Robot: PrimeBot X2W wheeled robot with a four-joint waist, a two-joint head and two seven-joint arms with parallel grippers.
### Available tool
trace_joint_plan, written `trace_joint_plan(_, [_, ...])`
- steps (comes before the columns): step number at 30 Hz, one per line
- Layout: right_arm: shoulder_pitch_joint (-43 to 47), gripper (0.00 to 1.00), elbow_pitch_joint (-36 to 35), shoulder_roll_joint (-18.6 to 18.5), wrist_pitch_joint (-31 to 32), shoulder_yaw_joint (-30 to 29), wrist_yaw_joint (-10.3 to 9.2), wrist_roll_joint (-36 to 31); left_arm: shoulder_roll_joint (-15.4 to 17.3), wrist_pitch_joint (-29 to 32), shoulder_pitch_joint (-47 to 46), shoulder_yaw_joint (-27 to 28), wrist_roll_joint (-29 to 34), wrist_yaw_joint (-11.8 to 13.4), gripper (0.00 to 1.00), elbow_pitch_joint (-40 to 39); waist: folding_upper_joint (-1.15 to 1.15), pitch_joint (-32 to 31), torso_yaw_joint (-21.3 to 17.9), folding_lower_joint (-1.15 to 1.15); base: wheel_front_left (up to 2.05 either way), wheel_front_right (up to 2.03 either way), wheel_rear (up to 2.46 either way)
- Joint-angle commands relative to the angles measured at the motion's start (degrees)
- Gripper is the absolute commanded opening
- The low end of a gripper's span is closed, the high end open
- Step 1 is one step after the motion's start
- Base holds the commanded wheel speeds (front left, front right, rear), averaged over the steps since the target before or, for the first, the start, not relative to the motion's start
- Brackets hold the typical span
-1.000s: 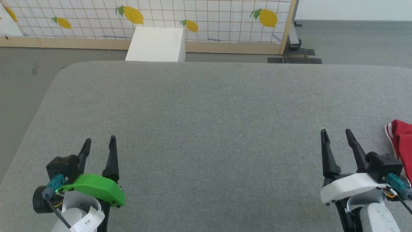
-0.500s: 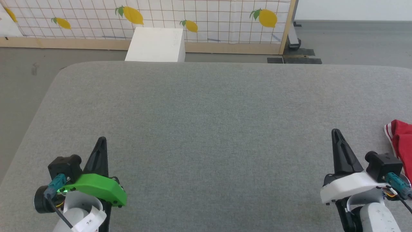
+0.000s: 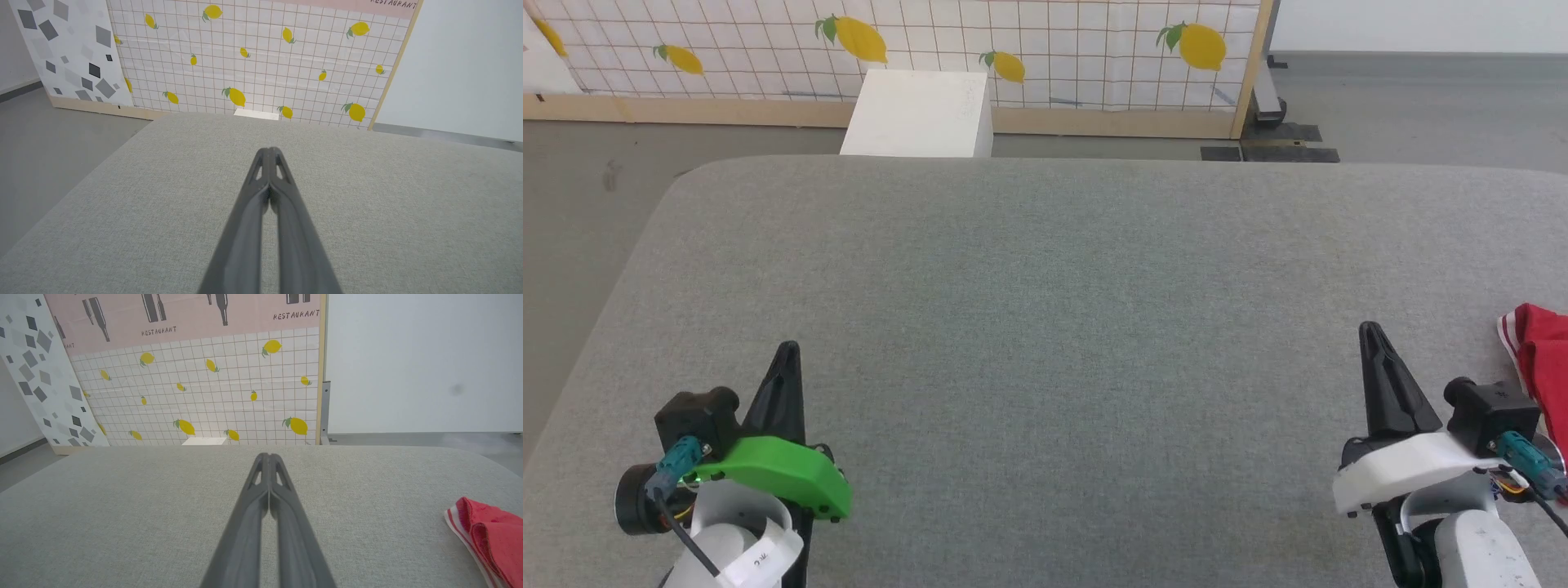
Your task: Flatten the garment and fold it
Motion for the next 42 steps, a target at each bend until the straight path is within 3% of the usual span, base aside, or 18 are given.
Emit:
trace_joint_plan(1, [1.11, 0.0, -0.61, 0.01, 0.32, 0.19, -0.02, -0.51, -0.56, 0.29, 1.09, 0.48, 1.3, -0.55, 0.0, -0.33, 0.0, 0.0, 0.0, 0.0, 0.0, 0.0, 0.0])
trace_joint_plan(42, [3.31, 0.0, -5.37, 0.04, 4.53, 1.77, -0.05, -3.05, -5.99, 3.41, 3.3, 4.81, 10.94, -2.69, 0.0, -3.11, 0.0, -0.1, 0.07, 0.0, 0.0, 0.0, 0.0])
